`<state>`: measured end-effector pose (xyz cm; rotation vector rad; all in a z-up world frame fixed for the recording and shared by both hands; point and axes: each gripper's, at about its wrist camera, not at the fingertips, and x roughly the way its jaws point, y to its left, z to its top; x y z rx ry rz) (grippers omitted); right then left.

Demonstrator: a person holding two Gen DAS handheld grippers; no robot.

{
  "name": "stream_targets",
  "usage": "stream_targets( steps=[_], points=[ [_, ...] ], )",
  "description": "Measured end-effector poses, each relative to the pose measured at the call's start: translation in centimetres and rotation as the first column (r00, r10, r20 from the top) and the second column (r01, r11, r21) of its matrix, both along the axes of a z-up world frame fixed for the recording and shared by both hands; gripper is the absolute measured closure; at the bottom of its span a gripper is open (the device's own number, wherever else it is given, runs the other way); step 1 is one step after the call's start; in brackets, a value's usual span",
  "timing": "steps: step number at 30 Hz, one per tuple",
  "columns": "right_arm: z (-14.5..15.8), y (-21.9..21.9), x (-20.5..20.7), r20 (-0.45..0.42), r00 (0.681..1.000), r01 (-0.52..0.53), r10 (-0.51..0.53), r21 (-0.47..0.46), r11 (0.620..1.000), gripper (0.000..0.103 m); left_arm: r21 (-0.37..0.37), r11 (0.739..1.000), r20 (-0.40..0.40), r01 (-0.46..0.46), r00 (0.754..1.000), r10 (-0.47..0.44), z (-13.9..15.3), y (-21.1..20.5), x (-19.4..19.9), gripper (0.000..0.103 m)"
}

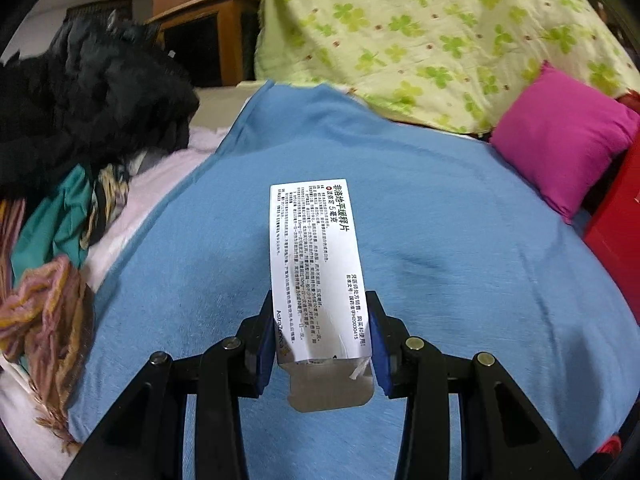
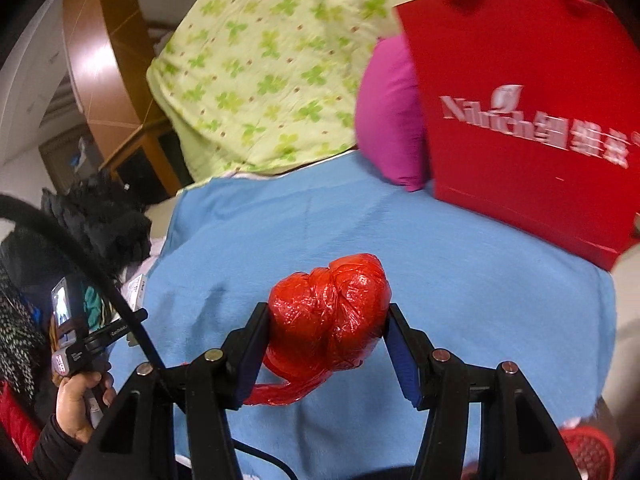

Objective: Collect trash
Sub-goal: 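Carry the white box and red bag over the red wastebasket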

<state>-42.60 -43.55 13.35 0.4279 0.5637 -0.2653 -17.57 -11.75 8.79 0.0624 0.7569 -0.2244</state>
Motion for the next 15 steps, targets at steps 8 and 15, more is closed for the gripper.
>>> stream_targets(
  steps=[8, 15],
  points=[
    [2.5, -2.2, -7.2, 0.087, 0.992, 0.093, -0.094, 0.012, 0.996, 0.044, -0.013, 0.998, 0.066, 0.064, 0.996, -0.063, 4.0, -2.1, -3.7, 0.061],
    [5.1, -3.1, -12.4, 0.156, 0.975, 0.160, -0.157, -0.007, 0.987, 0.044, -0.011, 0.992, 0.116, 0.123, 0.986, -0.121, 7.1, -4.1, -6.6, 0.061]
  ],
)
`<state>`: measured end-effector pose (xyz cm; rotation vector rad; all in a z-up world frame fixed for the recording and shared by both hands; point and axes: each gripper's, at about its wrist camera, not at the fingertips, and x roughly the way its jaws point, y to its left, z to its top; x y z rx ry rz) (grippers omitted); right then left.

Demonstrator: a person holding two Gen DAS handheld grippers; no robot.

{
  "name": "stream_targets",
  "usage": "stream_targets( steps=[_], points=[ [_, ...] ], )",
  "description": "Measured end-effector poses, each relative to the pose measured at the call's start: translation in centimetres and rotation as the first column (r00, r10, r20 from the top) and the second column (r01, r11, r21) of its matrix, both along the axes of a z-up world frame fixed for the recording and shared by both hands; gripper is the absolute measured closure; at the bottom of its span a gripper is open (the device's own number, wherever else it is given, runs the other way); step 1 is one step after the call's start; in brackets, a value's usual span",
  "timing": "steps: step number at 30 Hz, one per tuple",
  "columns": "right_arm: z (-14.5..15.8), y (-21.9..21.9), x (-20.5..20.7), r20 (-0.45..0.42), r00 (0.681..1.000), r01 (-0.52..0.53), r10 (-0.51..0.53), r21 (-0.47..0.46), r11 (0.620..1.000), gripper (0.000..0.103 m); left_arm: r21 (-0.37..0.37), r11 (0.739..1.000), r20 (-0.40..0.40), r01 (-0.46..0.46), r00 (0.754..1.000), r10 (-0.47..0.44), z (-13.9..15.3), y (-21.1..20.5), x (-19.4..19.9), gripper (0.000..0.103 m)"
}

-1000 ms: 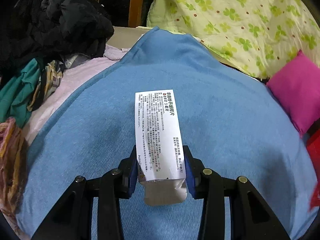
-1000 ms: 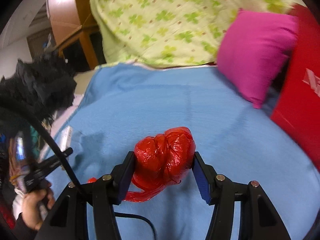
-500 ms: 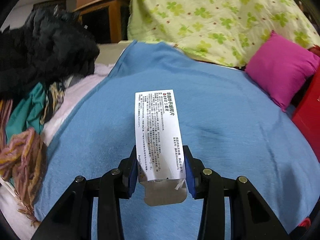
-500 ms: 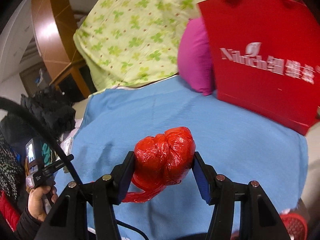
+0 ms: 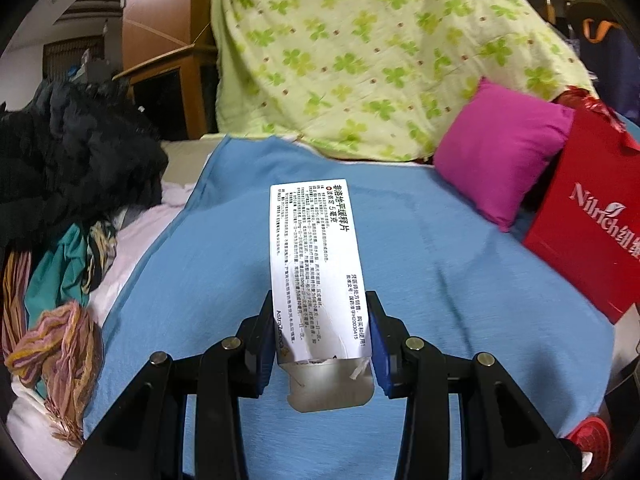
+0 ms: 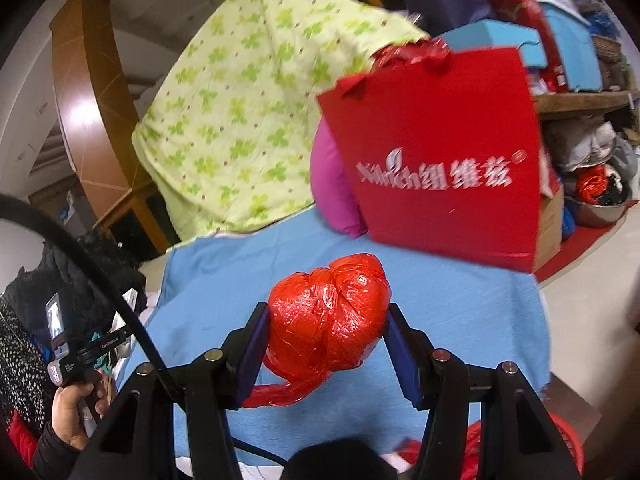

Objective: Collect trash
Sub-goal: 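Carry the white box and red bag over the red wastebasket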

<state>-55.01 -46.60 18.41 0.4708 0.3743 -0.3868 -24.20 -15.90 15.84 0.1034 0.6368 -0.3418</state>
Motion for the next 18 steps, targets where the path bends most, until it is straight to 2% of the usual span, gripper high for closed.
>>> stream_targets(
  steps=[5, 18],
  points=[
    [-0.3, -0.4, -3.4, 0.015, 0.998, 0.053, -0.054, 0.016, 0.998, 0.044, 0.000, 0.999, 0.038, 0.048, 0.998, -0.048, 1.7, -1.5, -1.9, 0.061],
    [-5.3, -1.7, -10.7, -0.065, 0.980, 0.196, -0.191, 0.094, 0.976, 0.044, -0.004, 0.989, 0.037, 0.148, 0.988, -0.148, 2.3, -5.0, -4.8, 0.061]
  ],
)
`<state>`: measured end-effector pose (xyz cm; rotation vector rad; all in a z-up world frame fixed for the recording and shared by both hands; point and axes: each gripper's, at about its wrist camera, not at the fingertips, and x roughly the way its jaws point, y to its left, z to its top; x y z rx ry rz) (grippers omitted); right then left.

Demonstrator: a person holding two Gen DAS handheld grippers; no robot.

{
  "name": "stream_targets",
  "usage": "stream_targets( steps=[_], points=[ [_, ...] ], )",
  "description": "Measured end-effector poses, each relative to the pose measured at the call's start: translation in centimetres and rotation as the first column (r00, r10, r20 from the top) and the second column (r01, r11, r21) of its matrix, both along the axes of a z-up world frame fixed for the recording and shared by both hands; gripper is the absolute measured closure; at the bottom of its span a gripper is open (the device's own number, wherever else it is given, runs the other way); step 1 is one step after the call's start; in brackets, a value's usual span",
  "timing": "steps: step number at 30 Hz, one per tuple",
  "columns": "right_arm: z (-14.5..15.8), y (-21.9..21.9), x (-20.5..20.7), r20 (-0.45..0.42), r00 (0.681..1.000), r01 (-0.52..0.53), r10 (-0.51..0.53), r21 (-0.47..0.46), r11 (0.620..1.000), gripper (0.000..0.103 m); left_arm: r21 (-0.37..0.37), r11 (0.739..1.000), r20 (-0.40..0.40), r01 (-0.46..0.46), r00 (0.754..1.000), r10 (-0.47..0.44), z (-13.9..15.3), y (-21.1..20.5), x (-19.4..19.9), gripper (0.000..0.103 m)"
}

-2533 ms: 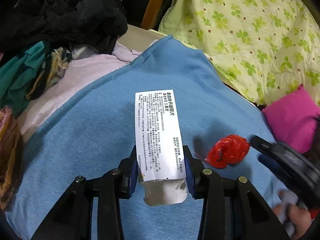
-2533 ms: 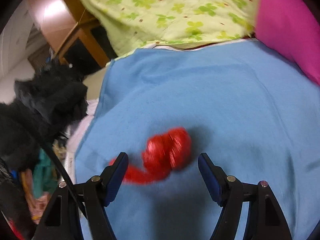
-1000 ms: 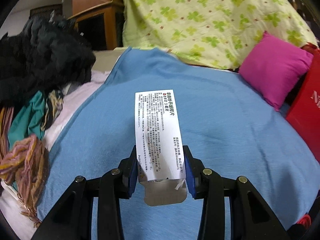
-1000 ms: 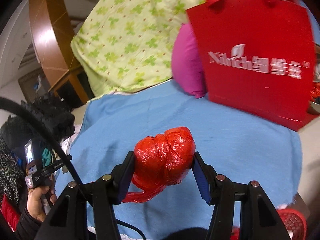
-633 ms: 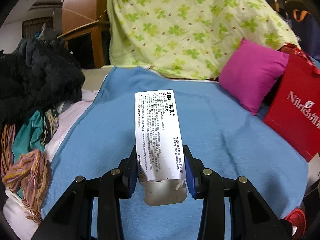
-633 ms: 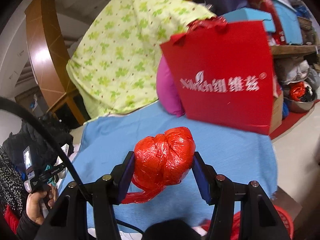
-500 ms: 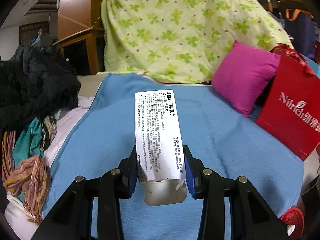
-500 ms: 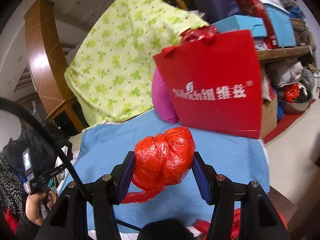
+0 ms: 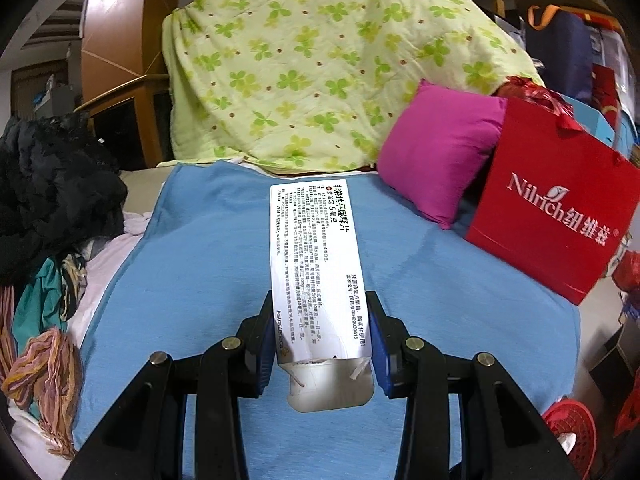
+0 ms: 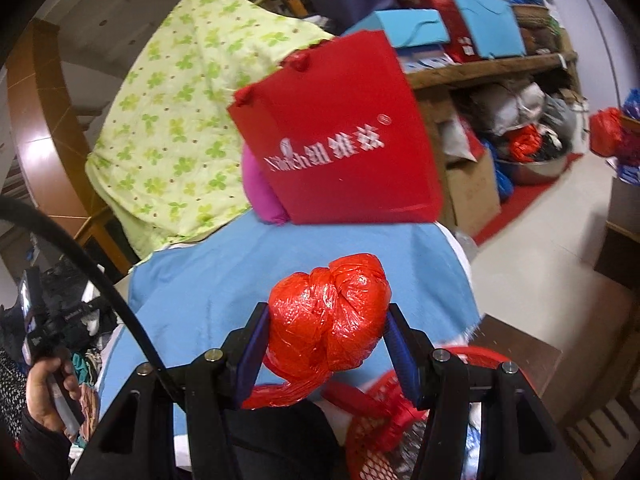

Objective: Collect trash
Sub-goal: 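Carry the white box and red bag over the red wastebasket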

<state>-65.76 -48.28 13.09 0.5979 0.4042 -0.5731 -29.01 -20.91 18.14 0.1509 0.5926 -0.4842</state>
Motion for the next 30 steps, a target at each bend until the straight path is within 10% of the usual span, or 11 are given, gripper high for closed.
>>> stream_targets(
  steps=[18, 30],
  points=[
    [-1.2, -0.9, -3.2, -0.051, 0.996, 0.078, -0.078, -0.002, 0.997, 0.044, 0.015, 0.995, -0.011, 0.099, 0.995, -0.099, -0.6, -3.3, -2.6, 0.061],
    [-5.8, -2.0, -4.1, -0.317, 0.947, 0.053, -0.050, 0.003, 0.999, 0.044, 0.009, 0.934, -0.054, 0.358, 0.932, -0.357, -1.3, -10.2, -10.1, 0.061]
  ],
)
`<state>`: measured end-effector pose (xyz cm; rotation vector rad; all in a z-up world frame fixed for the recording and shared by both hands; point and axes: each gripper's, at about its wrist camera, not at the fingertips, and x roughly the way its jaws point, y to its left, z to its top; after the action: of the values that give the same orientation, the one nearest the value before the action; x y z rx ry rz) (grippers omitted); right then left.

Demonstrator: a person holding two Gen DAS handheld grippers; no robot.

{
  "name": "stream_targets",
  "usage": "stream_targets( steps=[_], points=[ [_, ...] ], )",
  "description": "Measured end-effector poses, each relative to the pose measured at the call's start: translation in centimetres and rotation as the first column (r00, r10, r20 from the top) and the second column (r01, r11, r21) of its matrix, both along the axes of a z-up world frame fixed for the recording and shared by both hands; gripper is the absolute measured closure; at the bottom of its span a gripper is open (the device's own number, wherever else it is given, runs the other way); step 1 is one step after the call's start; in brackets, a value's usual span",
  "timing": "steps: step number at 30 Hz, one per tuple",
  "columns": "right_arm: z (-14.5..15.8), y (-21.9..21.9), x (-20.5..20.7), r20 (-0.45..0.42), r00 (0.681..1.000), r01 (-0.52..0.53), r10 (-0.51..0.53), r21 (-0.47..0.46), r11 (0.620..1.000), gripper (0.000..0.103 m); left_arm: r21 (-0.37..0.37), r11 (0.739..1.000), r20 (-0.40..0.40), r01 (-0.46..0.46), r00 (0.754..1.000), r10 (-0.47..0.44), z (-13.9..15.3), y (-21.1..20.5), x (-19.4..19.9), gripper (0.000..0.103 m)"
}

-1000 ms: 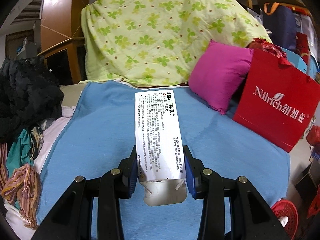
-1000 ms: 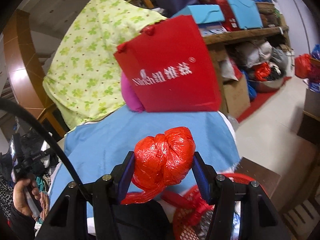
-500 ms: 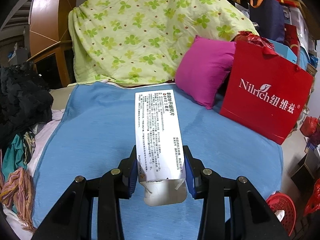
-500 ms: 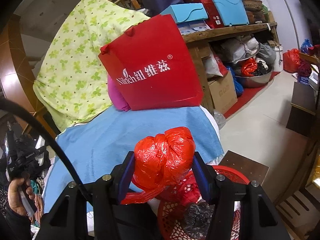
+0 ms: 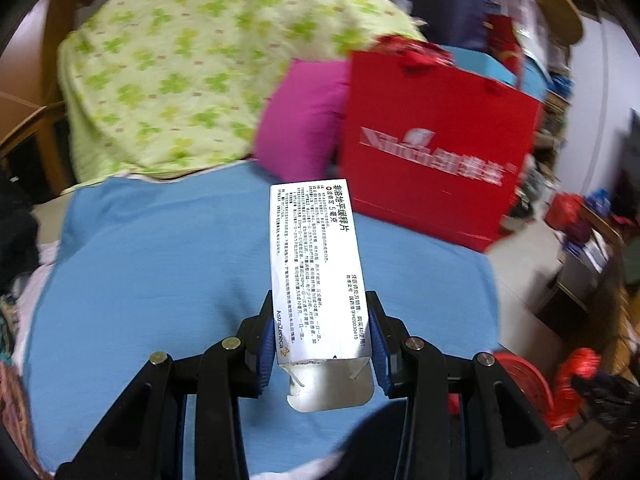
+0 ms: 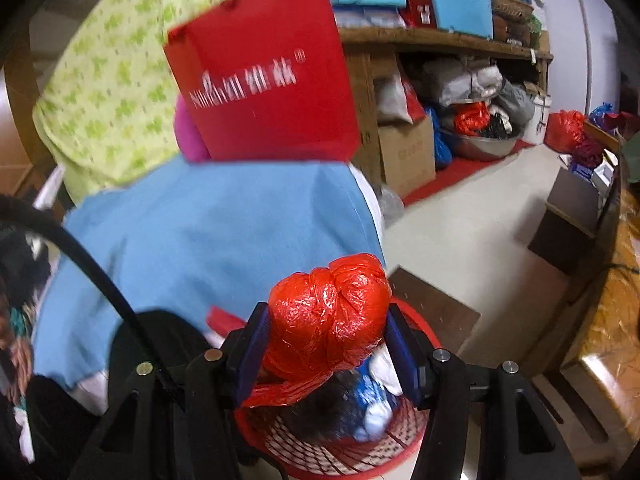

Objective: Collect trash
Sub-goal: 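Carry the white box and red bag over the red wastebasket, then open the right gripper to drop the red bag into the wastebasket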

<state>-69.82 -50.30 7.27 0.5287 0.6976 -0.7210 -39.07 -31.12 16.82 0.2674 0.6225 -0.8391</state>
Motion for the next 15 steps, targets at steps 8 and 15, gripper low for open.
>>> stream_targets(
  steps=[8, 15],
  points=[
    [-3.5, -0.1, 0.3, -0.132, 0.991, -0.015, 0.019, 0.030, 0.999, 0.042, 0.029, 0.987, -0.041, 0.157, 0.987, -0.156, -1.0, -4.2, -5.0, 0.061],
    [-4.8, -0.5, -0.5, -0.206, 0.978, 0.030, -0.022, 0.035, 0.999, 0.025, 0.050, 0.973, -0.056, 0.226, 0.973, -0.223, -1.9, -5.8, -7.6, 0.061]
  ],
)
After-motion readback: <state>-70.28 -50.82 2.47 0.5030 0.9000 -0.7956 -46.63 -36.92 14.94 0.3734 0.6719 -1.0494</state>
